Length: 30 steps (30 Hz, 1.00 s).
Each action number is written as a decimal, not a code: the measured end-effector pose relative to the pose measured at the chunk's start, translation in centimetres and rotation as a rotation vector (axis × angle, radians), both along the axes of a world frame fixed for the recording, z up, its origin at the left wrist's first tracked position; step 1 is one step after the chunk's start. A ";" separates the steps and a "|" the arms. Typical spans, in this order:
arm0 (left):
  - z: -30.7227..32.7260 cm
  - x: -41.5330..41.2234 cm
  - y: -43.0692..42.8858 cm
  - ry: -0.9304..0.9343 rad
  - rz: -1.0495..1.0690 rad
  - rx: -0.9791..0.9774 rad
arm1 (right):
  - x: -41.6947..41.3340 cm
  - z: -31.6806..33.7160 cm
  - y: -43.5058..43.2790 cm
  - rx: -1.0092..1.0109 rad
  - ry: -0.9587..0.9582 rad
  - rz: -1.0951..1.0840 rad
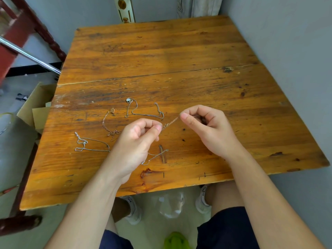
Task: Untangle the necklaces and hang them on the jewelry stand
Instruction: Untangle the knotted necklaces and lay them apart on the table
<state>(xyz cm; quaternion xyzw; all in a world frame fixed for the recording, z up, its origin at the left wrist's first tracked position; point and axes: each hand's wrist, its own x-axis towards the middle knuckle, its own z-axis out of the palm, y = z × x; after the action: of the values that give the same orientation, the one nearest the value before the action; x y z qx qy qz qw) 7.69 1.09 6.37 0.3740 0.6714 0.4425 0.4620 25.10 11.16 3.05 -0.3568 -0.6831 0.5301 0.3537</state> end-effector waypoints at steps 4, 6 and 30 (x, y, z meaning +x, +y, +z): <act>0.0 -0.1 -0.1 -0.108 0.001 -0.033 | 0.1 0.0 0.1 0.019 -0.022 0.006; -0.1 -0.1 -0.1 -0.107 -0.004 -0.044 | 0.2 -0.2 0.2 0.022 -0.028 0.002; -1.3 -0.5 -0.7 0.104 0.015 0.196 | 1.7 -1.5 -0.7 0.251 -0.155 0.023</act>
<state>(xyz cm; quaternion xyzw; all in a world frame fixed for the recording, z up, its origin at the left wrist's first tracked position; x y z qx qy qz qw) 7.17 0.39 5.08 0.4348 0.6509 0.4893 0.3845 26.80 10.42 1.52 -0.3417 -0.7732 0.4156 0.3356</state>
